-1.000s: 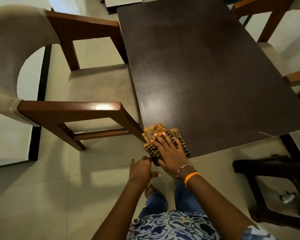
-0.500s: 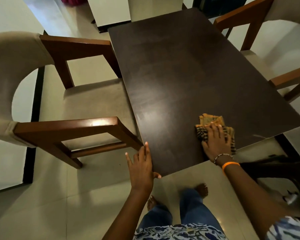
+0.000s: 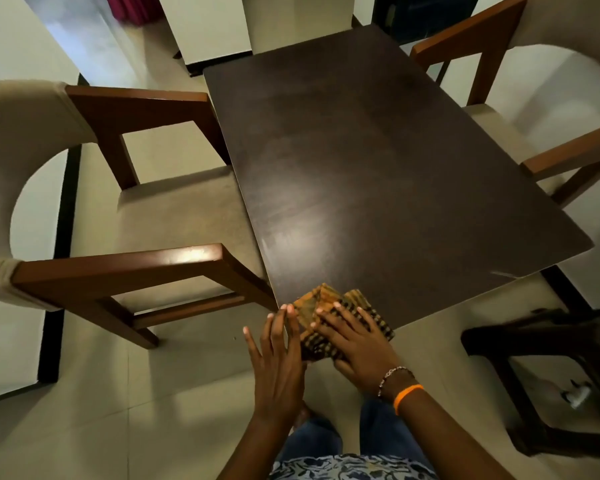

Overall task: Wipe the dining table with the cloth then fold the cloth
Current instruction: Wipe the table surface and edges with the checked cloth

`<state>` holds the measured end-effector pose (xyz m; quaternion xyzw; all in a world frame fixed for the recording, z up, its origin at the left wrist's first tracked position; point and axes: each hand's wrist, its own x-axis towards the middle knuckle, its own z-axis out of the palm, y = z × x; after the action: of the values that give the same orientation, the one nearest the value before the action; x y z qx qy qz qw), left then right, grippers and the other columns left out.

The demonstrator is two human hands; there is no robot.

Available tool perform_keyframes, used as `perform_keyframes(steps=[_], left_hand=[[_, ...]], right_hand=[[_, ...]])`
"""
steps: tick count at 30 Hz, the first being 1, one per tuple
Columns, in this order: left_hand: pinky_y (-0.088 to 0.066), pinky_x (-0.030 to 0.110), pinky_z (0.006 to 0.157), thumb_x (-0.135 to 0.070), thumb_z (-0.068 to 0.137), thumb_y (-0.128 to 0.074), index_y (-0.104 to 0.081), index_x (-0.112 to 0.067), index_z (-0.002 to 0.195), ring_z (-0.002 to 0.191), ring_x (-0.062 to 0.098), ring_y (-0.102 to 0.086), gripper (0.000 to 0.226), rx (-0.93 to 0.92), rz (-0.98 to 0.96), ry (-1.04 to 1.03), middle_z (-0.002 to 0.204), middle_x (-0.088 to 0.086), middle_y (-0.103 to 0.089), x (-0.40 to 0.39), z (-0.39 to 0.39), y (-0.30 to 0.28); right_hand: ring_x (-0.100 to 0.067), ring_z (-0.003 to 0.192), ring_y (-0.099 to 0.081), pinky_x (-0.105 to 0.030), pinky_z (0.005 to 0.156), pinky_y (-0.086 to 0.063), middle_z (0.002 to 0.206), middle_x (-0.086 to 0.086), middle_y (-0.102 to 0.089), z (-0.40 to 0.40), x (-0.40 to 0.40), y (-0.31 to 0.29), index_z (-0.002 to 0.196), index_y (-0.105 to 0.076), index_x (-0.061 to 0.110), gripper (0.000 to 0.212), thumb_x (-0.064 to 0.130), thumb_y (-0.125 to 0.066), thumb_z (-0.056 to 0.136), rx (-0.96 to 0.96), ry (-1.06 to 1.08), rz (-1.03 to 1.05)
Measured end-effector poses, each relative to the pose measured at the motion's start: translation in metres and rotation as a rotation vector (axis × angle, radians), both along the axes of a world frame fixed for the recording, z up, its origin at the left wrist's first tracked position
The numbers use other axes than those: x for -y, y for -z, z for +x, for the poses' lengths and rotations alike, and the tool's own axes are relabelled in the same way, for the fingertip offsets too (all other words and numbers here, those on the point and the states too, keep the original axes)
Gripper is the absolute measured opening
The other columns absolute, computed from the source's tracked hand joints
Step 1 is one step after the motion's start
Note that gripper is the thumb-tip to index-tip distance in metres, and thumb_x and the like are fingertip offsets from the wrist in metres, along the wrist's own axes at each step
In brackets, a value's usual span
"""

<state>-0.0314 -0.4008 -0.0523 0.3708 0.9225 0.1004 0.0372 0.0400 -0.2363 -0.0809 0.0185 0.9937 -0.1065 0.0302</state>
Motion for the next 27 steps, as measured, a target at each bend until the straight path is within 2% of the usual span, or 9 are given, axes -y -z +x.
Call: perform_keyframes(steps=[3, 5, 8, 13, 15, 17, 21, 23, 27], left_hand=[[0.0, 0.058, 0.112, -0.013, 0.046, -0.089, 0.005, -0.008, 0.15, 0.135, 0.033, -0.027, 0.14, -0.008, -0.035, -0.009, 0.151, 0.013, -0.018, -0.004, 0.006, 0.006], [0.0, 0.059, 0.111, -0.005, 0.044, -0.086, 0.005, -0.008, 0.15, 0.136, 0.033, -0.026, 0.14, -0.019, -0.049, -0.036, 0.151, 0.014, -0.019, -0.007, 0.009, 0.007], [-0.001, 0.06, 0.11, 0.002, 0.045, -0.082, 0.005, -0.008, 0.149, 0.137, 0.034, -0.024, 0.136, -0.04, -0.035, -0.081, 0.149, 0.014, -0.023, -0.012, 0.012, 0.003], [0.002, 0.061, 0.11, 0.001, 0.05, -0.081, 0.006, -0.007, 0.149, 0.137, 0.035, -0.022, 0.132, -0.021, 0.004, -0.115, 0.15, 0.015, -0.022, -0.034, 0.018, -0.003], [0.0, 0.062, 0.111, -0.009, 0.049, -0.086, 0.008, -0.007, 0.149, 0.136, 0.034, -0.023, 0.137, -0.01, 0.007, -0.1, 0.149, 0.014, -0.023, -0.05, 0.019, -0.006], [-0.008, 0.065, 0.112, -0.02, 0.048, -0.089, 0.009, -0.006, 0.148, 0.135, 0.033, -0.026, 0.141, -0.016, -0.01, -0.071, 0.147, 0.014, -0.025, -0.069, 0.019, -0.008], [0.005, 0.06, 0.11, -0.03, 0.049, -0.089, 0.009, -0.01, 0.149, 0.135, 0.033, -0.024, 0.141, 0.003, 0.014, -0.019, 0.146, 0.013, -0.027, -0.103, 0.02, -0.011], [0.007, 0.058, 0.109, -0.031, 0.048, -0.089, 0.008, -0.011, 0.149, 0.135, 0.033, -0.025, 0.142, 0.02, 0.002, -0.007, 0.145, 0.014, -0.027, -0.118, 0.022, -0.013], [0.006, 0.059, 0.108, -0.026, 0.045, -0.09, 0.01, -0.008, 0.148, 0.137, 0.034, -0.021, 0.145, 0.02, 0.004, 0.016, 0.148, 0.015, -0.022, -0.153, 0.029, -0.014]], right_hand=[[-0.018, 0.134, -0.026, -0.04, 0.104, -0.019, 0.142, 0.001, -0.047, 0.013, -0.038, -0.005, 0.135, -0.039, 0.031, 0.066, 0.037, -0.044, 0.069, 0.01, 0.155, -0.021], [-0.019, 0.135, -0.023, -0.041, 0.106, -0.017, 0.143, -0.002, -0.046, 0.022, -0.069, -0.007, 0.135, -0.038, 0.03, 0.066, 0.036, -0.038, 0.07, 0.03, 0.275, -0.026], [-0.021, 0.142, -0.016, -0.047, 0.112, -0.014, 0.151, -0.001, -0.032, 0.034, -0.108, -0.013, 0.141, -0.036, 0.027, 0.071, 0.041, -0.027, 0.072, 0.045, 0.471, -0.033], [-0.023, 0.145, -0.008, -0.054, 0.113, -0.005, 0.155, 0.002, -0.022, 0.011, -0.092, -0.021, 0.141, -0.034, 0.029, 0.059, 0.031, -0.054, 0.086, 0.029, 0.905, -0.154], [-0.027, 0.143, -0.018, -0.058, 0.11, -0.01, 0.151, -0.001, -0.031, -0.002, -0.067, -0.019, 0.137, -0.041, 0.029, 0.056, 0.033, -0.059, 0.084, -0.009, 0.84, -0.15], [-0.03, 0.136, -0.033, -0.063, 0.104, -0.022, 0.142, -0.004, -0.046, -0.004, -0.045, -0.012, 0.13, -0.05, 0.03, 0.053, 0.039, -0.054, 0.078, -0.047, 0.648, -0.133], [-0.02, 0.135, -0.021, -0.052, 0.108, -0.019, 0.142, 0.002, -0.047, 0.004, -0.041, -0.006, 0.131, -0.039, 0.037, 0.054, 0.038, -0.039, 0.077, -0.05, 0.382, -0.186], [-0.018, 0.134, -0.025, -0.049, 0.107, -0.026, 0.141, 0.005, -0.048, 0.013, -0.059, -0.005, 0.132, -0.038, 0.035, 0.055, 0.035, -0.04, 0.077, -0.083, 0.283, -0.104], [-0.019, 0.132, -0.029, -0.053, 0.104, -0.028, 0.138, 0.003, -0.051, 0.036, -0.121, -0.004, 0.128, -0.04, 0.036, 0.052, 0.033, -0.042, 0.076, -0.102, 0.335, -0.112]])
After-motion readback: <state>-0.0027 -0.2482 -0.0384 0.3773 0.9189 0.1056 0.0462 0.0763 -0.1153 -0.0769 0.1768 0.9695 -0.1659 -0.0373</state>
